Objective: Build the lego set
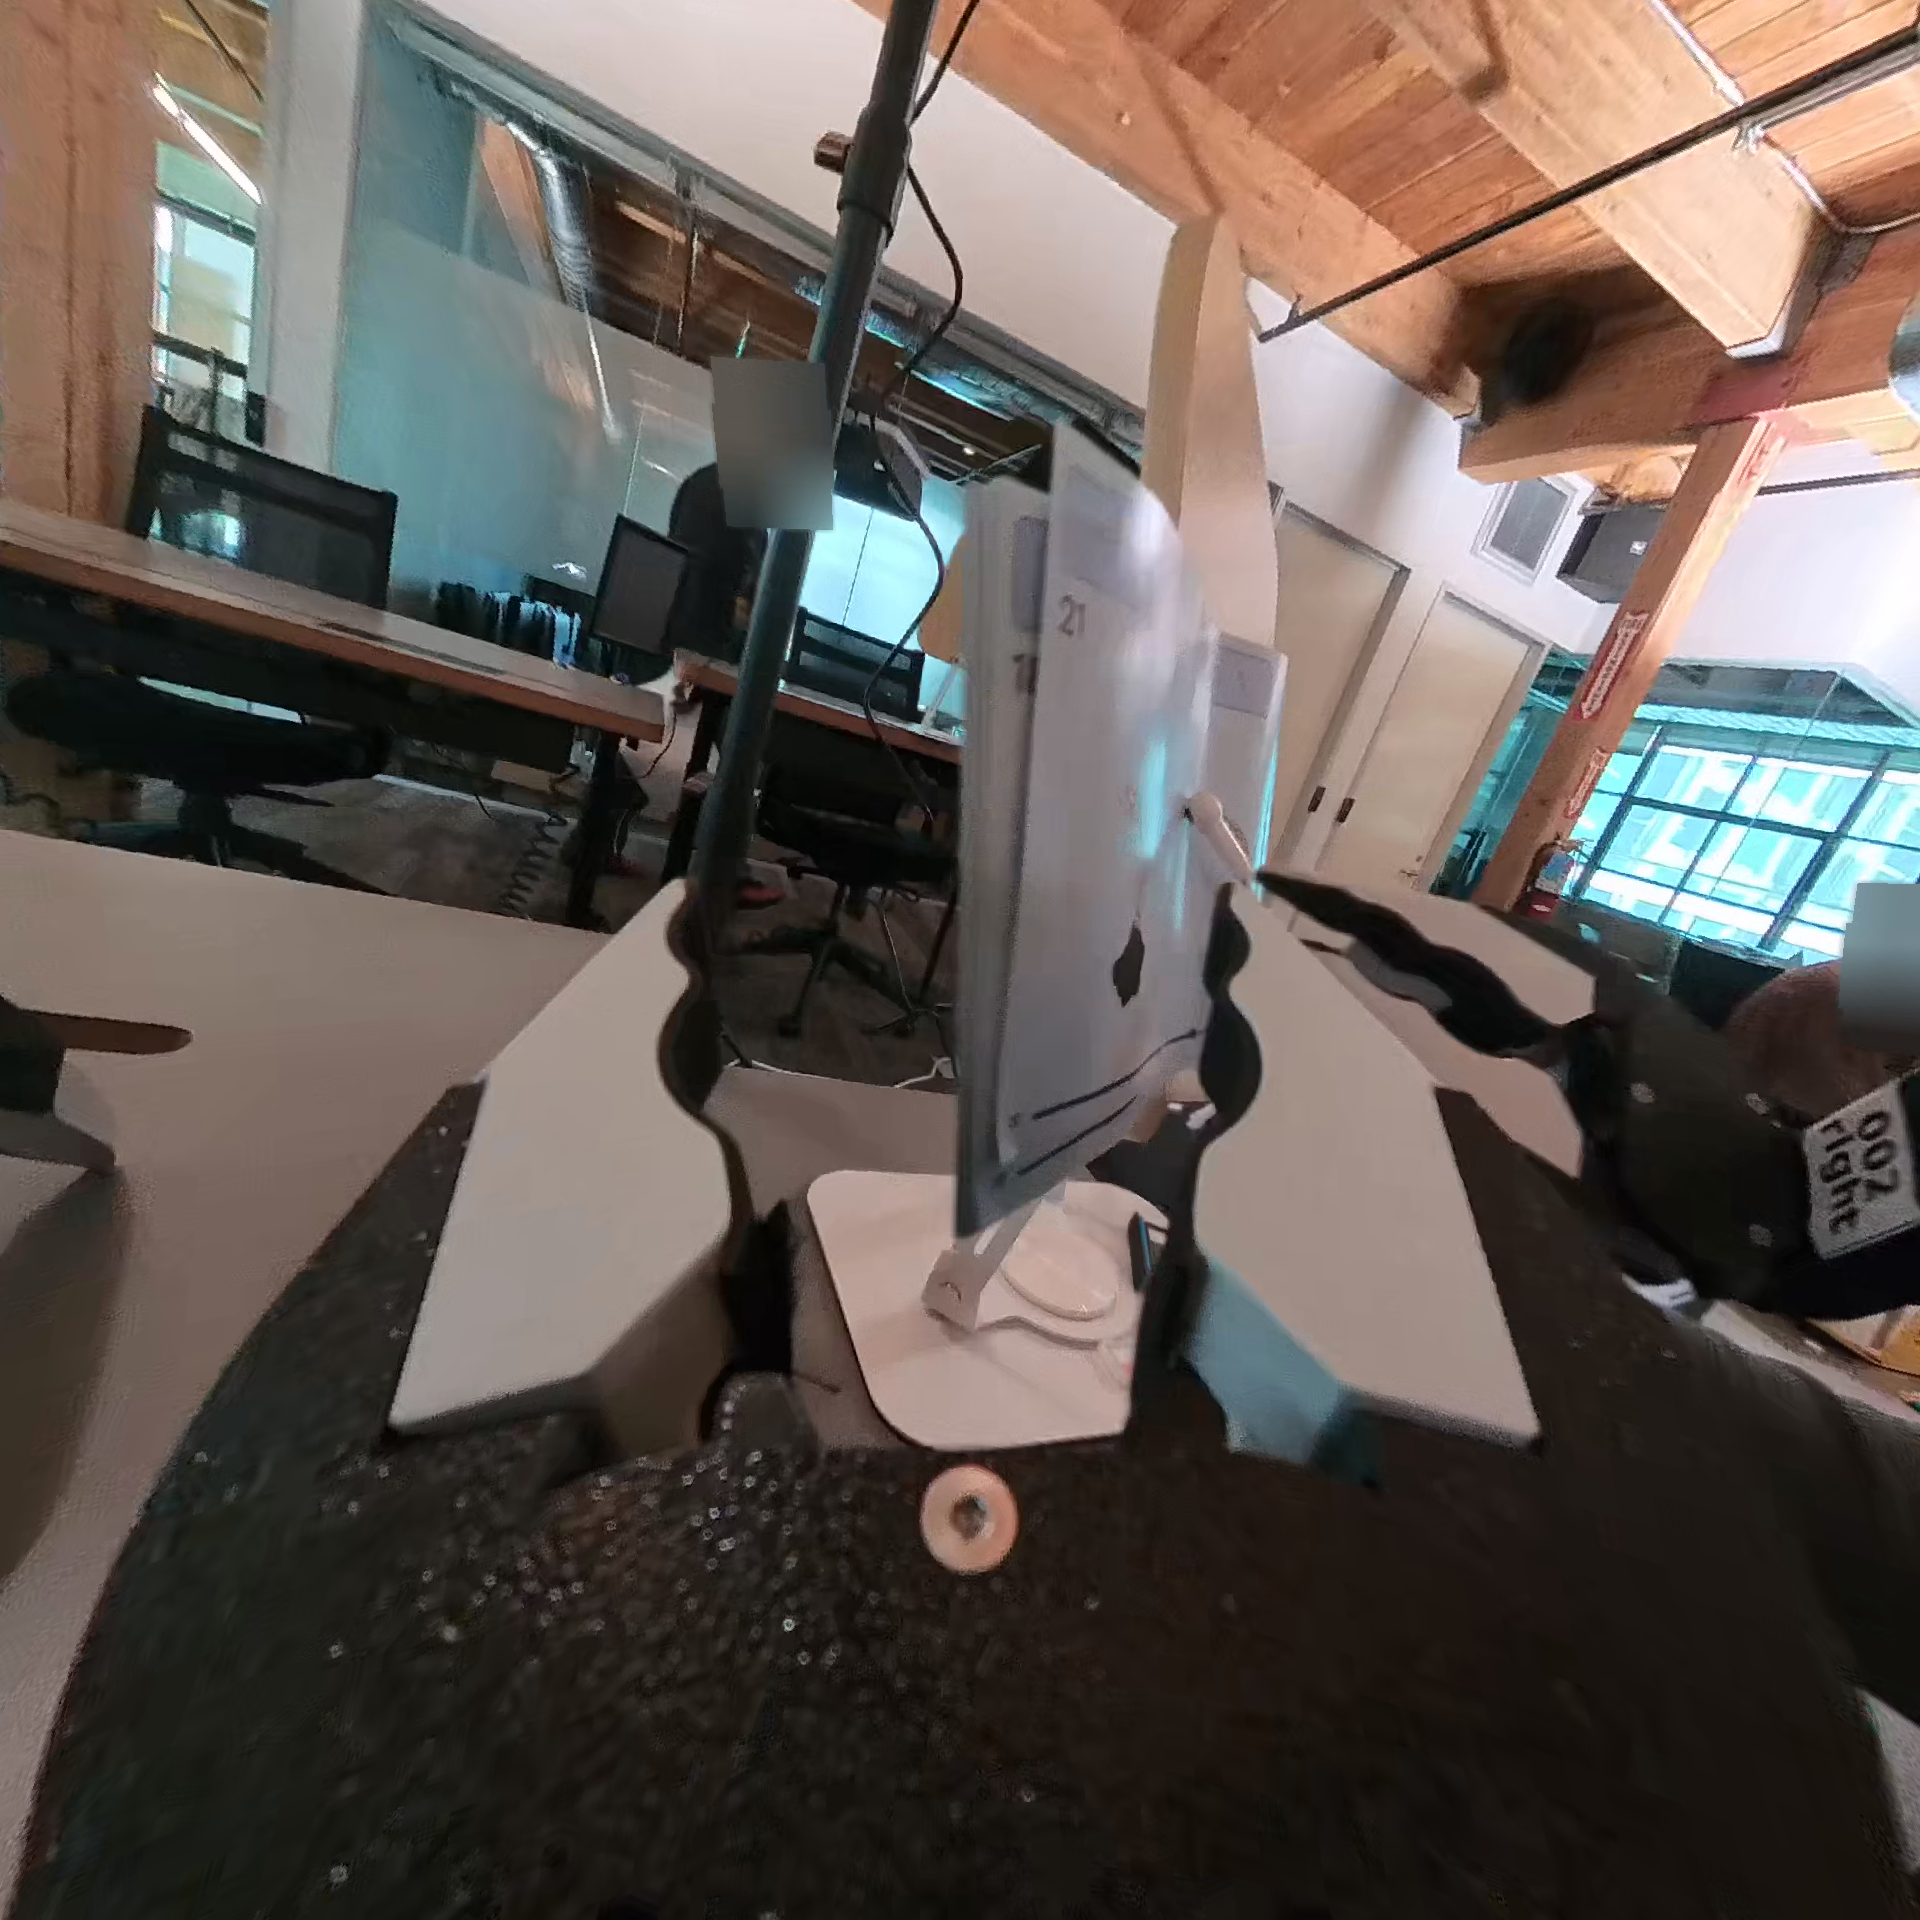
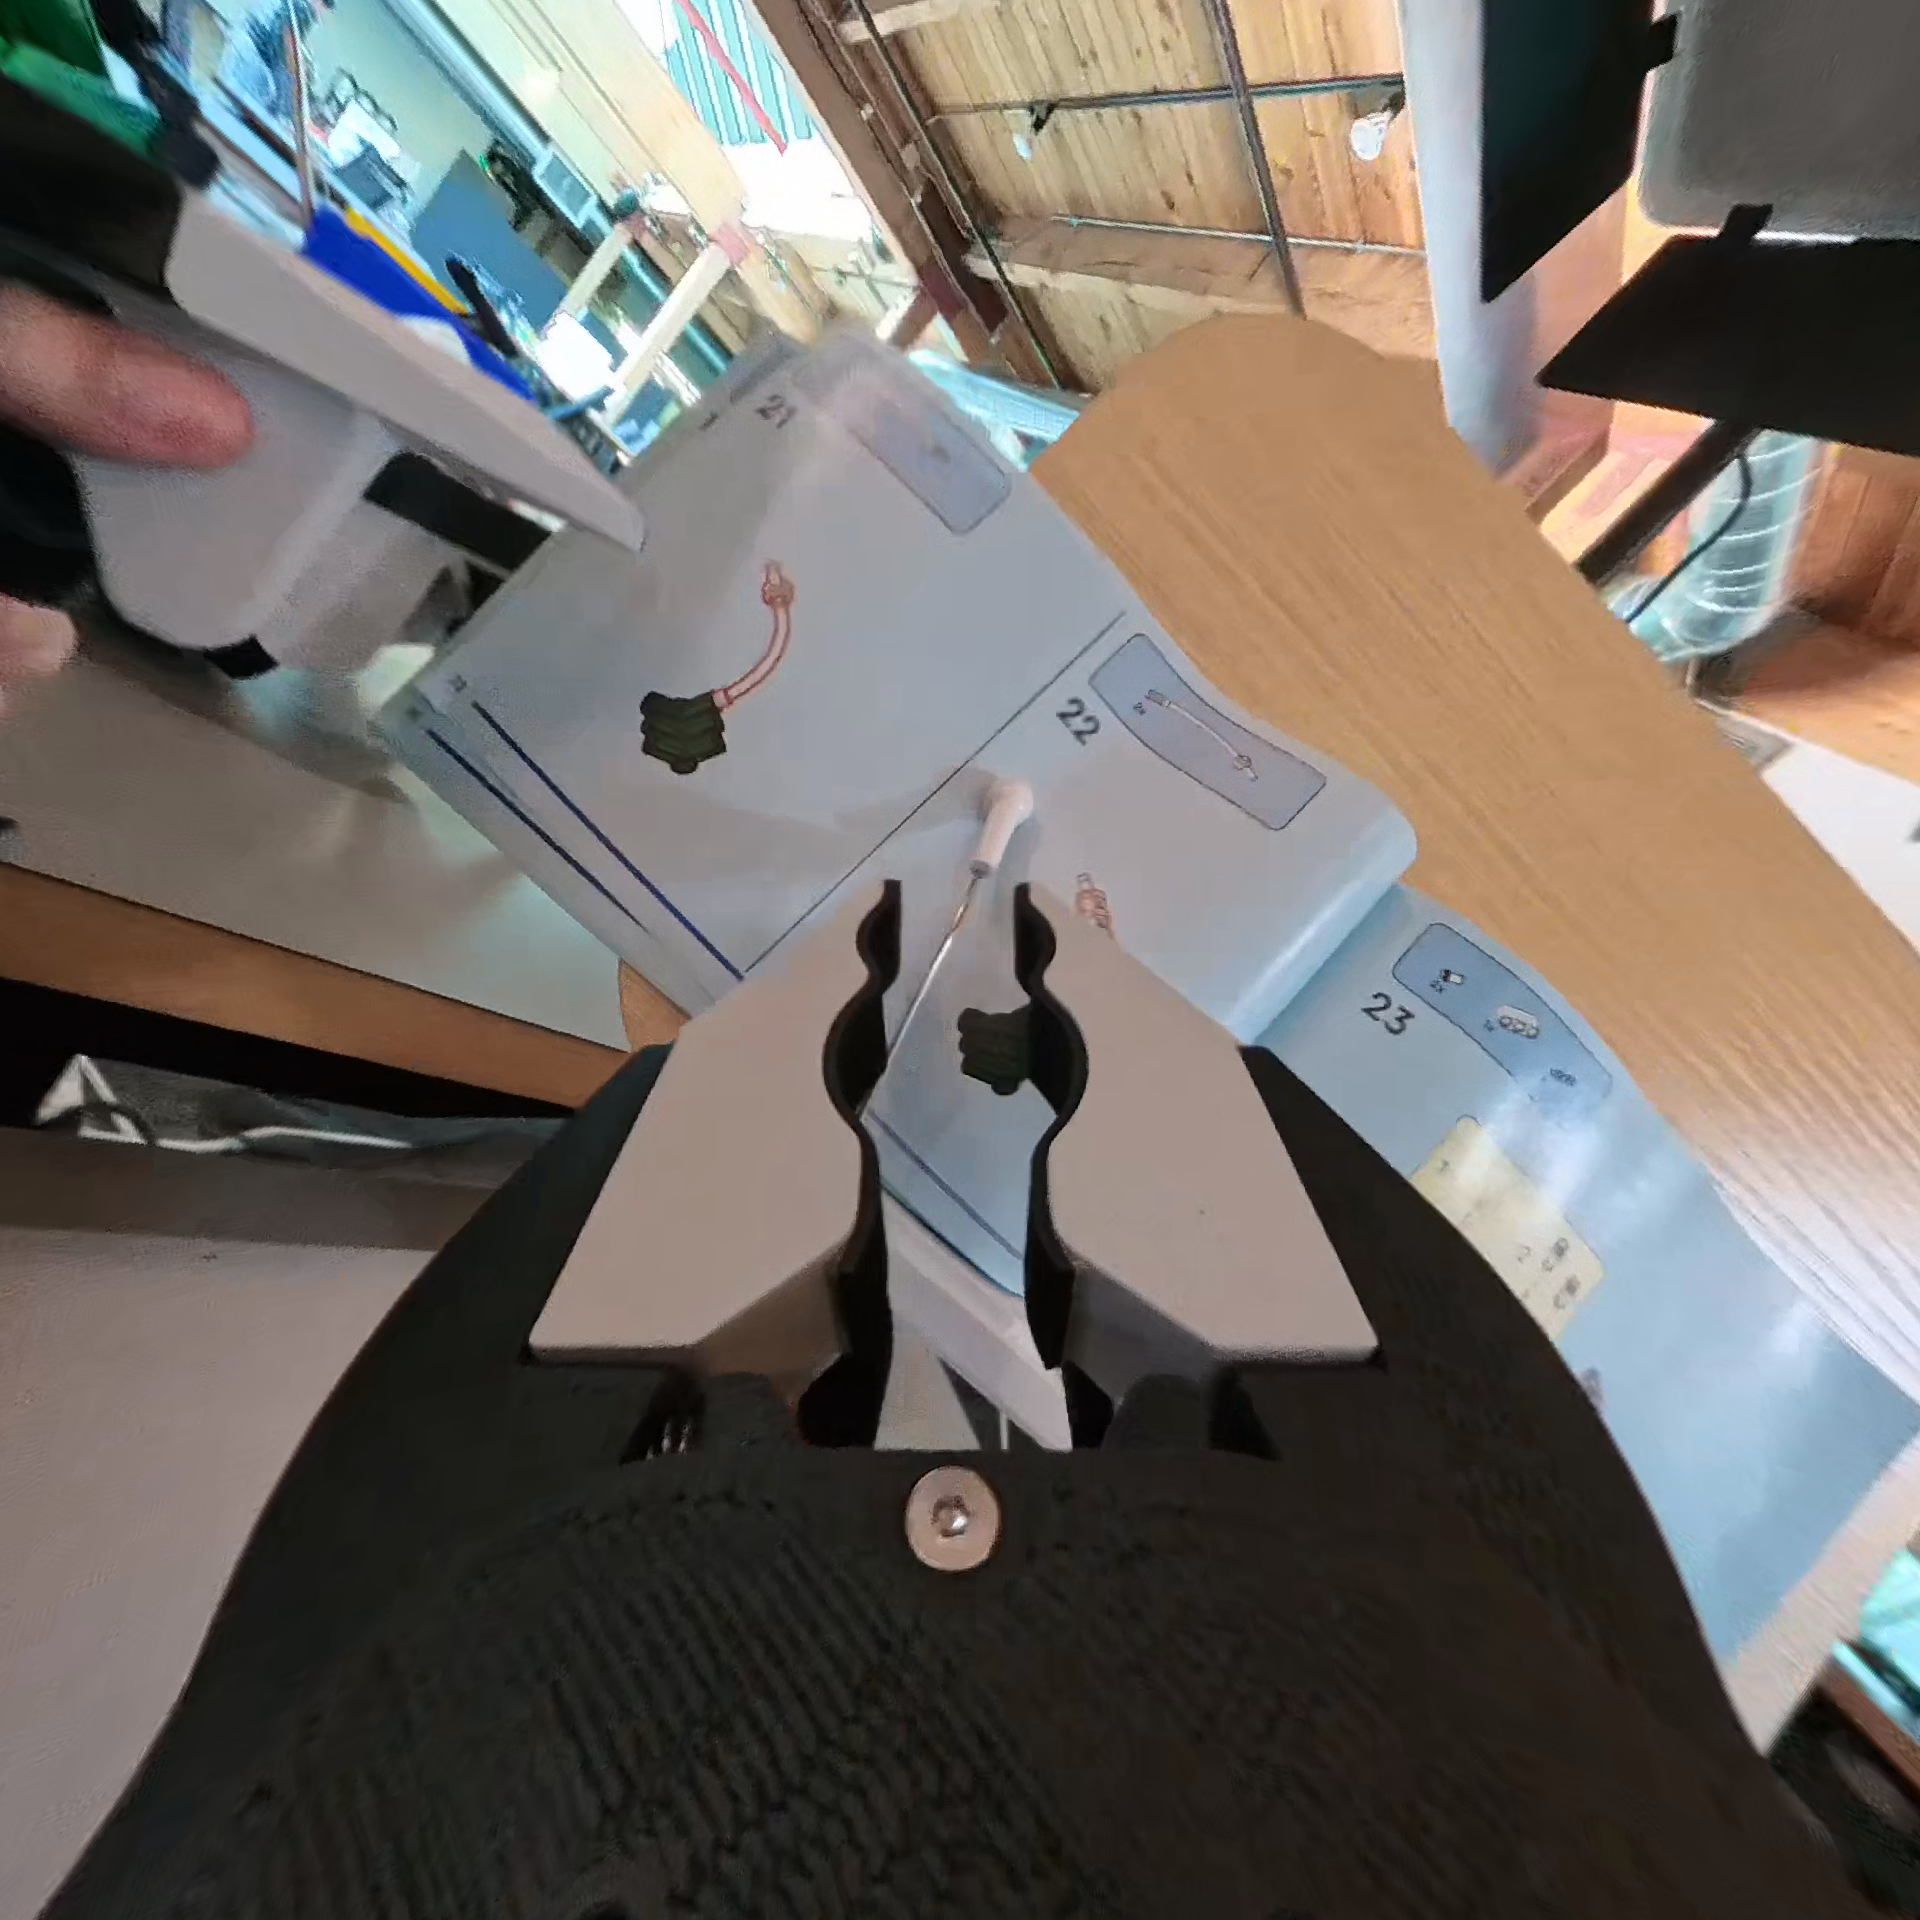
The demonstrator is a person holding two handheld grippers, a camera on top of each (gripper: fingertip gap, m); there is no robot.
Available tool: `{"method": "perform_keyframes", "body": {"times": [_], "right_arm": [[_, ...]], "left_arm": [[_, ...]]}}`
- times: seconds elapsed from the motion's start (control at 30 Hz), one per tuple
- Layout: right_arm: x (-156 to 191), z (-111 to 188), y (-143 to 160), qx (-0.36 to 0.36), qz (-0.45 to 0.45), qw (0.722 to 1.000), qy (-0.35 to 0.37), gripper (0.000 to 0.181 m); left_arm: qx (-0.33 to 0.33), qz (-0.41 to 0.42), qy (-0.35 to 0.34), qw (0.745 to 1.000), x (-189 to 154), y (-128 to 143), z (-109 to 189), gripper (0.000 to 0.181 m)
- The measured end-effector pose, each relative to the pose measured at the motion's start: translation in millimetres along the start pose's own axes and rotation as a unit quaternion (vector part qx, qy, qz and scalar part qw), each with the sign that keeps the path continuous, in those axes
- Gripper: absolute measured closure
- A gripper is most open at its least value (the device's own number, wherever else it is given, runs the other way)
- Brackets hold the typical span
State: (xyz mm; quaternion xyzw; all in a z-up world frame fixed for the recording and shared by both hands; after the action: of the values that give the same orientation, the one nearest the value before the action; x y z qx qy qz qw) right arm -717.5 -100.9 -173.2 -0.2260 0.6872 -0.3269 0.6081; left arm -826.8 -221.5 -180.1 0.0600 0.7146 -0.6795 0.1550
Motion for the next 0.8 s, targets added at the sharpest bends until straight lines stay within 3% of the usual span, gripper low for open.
{"method": "perform_keyframes", "body": {"times": [0.03,0.23,0.3,0.4,0.47,0.53,0.63,0.8], "right_arm": [[-3.3,6.1,-2.0,-0.007,-0.007,1.0,-0.003,0.159],[-45.6,83.9,-30.2,-0.029,0.011,0.999,-0.021,0.154],[-65.7,124.8,-39.6,-0.021,0.015,0.999,-0.029,0.152],[-94.4,198.4,-46.7,-0.001,0.022,0.999,-0.026,0.148],[-106.7,253.4,-46.0,0.006,0.016,1.0,-0.022,0.15],[-114.1,305.9,-37.3,0.034,-0.004,0.999,-0.014,0.15],[-110.1,376.1,-13.4,0.092,-0.053,0.994,-0.018,0.147],[-99.1,479.6,33.9,0.196,-0.082,0.976,0.04,0.145]], "left_arm": [[-0.003,-0.003,-0.003,1.0,-0.5,-0.4,0.6,0.086],[-0.046,-0.058,-0.046,0.996,-18.7,-15.6,17.0,0.081],[-0.052,-0.057,-0.071,0.995,-30.0,-15.5,27.3,0.08],[-0.15,-0.031,-0.074,0.985,-64.0,-13.1,59.7,0.103],[-0.183,-0.043,-0.087,0.978,-91.7,0.7,76.6,0.111],[-0.163,-0.079,-0.081,0.98,-127.6,22.8,81.4,0.115],[-0.082,-0.122,-0.03,0.989,-185.5,65.2,81.9,0.116],[0.016,-0.095,0.016,0.995,-253.4,131.3,98.2,0.116]]}}
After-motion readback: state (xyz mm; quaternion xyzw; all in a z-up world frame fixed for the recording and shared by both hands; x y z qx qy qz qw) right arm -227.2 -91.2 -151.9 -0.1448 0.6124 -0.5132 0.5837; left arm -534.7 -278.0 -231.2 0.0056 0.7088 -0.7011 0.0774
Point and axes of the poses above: each gripper's, where its closed fingertips meet, z back along the fingers, y out of its underside, x = y × z across the jaws, the point moved 5 cm from there along z, back along the fingers, and after that the axes turned 15 degrees about x, right-handed, at the moved point
